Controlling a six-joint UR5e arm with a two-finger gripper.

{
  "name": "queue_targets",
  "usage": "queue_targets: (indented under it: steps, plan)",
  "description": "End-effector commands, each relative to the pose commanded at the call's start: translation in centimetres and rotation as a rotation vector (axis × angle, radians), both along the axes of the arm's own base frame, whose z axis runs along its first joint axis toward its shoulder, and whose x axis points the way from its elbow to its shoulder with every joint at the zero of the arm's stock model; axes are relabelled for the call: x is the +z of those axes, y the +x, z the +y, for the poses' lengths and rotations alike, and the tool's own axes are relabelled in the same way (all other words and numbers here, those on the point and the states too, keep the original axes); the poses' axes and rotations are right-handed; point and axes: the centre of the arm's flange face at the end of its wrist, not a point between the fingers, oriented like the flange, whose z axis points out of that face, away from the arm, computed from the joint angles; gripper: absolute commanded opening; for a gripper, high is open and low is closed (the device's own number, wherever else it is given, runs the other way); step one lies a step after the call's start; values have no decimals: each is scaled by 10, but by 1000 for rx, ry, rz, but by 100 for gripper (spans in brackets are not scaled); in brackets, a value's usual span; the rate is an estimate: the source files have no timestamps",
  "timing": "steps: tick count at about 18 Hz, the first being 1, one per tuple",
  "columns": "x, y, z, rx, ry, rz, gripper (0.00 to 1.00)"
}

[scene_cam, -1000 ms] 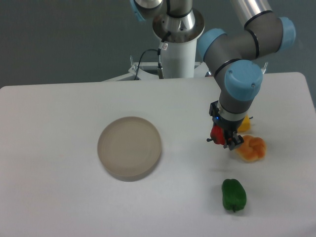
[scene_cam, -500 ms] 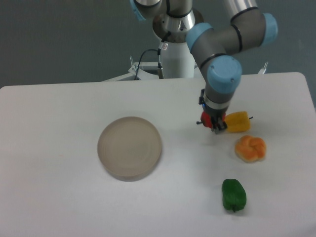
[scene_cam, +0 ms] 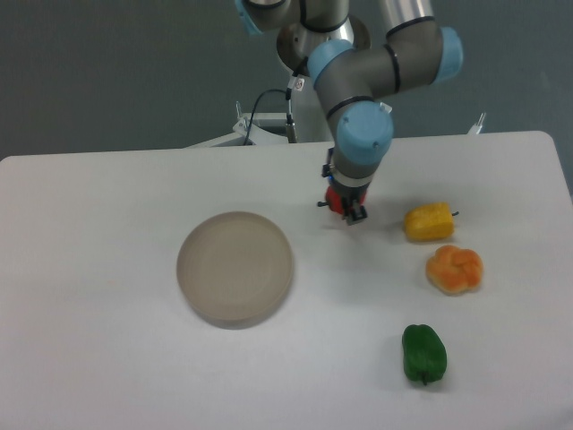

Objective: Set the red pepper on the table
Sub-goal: 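Lower the red pepper onto the table and open the gripper, then lift the open gripper up and away from the red pepper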

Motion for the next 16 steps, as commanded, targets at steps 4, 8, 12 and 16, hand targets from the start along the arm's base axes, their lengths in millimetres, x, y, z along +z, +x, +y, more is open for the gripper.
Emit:
queue_targets:
  steps: [4,8,12,16]
  plan:
    - [0,-1,-1,-9,0,3,79]
    - [19,-12,6,5,21,41,100]
    - [66,-40,21,16,79,113,100]
    - [100,-69,45,19,134,180,100]
